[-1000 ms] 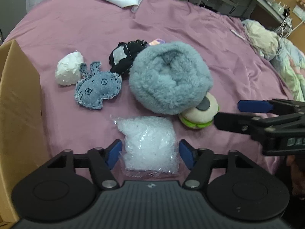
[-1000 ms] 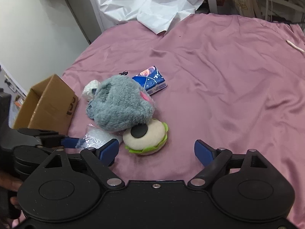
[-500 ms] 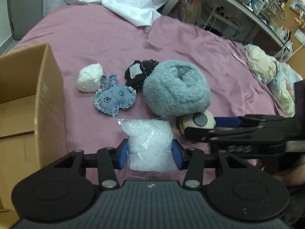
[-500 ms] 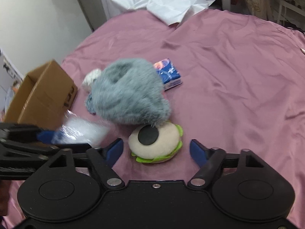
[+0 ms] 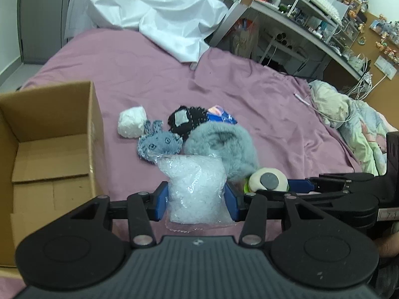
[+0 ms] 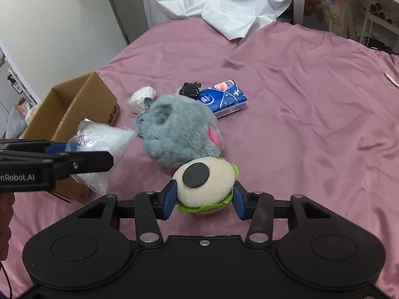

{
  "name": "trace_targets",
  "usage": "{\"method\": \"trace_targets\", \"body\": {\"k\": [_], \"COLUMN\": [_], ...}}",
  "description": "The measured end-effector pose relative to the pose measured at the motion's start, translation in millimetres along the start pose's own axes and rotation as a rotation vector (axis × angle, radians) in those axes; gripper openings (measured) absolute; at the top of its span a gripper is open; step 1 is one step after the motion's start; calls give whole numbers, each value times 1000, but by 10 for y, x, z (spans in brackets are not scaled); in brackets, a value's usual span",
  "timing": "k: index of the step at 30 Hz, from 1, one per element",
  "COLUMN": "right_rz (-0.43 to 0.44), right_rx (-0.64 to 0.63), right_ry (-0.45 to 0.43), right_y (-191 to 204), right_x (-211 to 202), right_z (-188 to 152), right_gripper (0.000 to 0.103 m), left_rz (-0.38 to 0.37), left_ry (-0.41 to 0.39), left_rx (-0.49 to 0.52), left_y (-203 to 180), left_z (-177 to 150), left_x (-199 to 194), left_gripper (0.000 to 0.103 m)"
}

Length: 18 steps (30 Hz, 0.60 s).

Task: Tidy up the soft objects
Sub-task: 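Grasp the plush burger with the right tool while left tool lifts the bag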

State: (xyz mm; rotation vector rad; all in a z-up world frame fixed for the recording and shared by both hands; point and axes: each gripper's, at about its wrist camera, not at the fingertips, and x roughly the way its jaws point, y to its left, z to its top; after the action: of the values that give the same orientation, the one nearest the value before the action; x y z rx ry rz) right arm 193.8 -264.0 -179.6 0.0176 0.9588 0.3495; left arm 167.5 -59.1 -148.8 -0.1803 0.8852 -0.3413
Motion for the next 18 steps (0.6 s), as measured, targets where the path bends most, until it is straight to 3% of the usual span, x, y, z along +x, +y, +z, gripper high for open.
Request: {"method": "trace_targets", "body": {"k": [18], "right_rz": [76], "right_rx": [-14], "right_ry": [-160], "right_y": [533], "right_x": [-515], "right_z": [173], "right_gripper": [46], "left_rz": [66], "left_ry": [-114], "left_rx": [-18], "left_y": [276], "left_z": [-34], "left_x": [-680], "left_gripper": [46]}}
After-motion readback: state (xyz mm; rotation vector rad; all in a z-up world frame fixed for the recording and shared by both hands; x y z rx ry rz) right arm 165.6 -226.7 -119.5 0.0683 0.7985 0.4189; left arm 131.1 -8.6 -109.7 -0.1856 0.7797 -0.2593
